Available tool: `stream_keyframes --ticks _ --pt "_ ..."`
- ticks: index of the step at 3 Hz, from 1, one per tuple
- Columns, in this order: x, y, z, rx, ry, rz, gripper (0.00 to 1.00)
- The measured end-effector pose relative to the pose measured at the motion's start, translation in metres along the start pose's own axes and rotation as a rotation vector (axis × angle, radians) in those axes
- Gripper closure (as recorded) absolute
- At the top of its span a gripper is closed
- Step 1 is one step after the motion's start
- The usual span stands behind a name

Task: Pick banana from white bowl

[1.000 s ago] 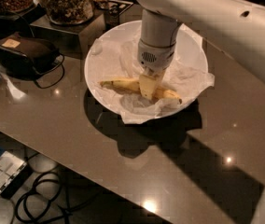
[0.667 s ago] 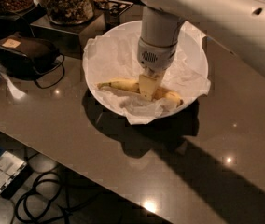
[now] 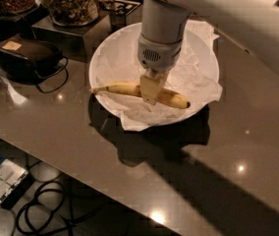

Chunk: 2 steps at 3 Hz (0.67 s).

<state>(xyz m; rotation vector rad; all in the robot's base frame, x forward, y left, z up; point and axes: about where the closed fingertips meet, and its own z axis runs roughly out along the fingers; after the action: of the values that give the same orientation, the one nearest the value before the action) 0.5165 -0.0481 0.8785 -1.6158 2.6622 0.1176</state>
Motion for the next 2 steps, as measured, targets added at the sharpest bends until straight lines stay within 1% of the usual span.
stream_keyframes --ticks 1,2 --pt "-0.0067 0.0077 -0.0093 0.012 0.014 -0.015 1.0" --pt "-0.0162 0.0166 -0.0182 0.023 0.032 -0.041 1.0"
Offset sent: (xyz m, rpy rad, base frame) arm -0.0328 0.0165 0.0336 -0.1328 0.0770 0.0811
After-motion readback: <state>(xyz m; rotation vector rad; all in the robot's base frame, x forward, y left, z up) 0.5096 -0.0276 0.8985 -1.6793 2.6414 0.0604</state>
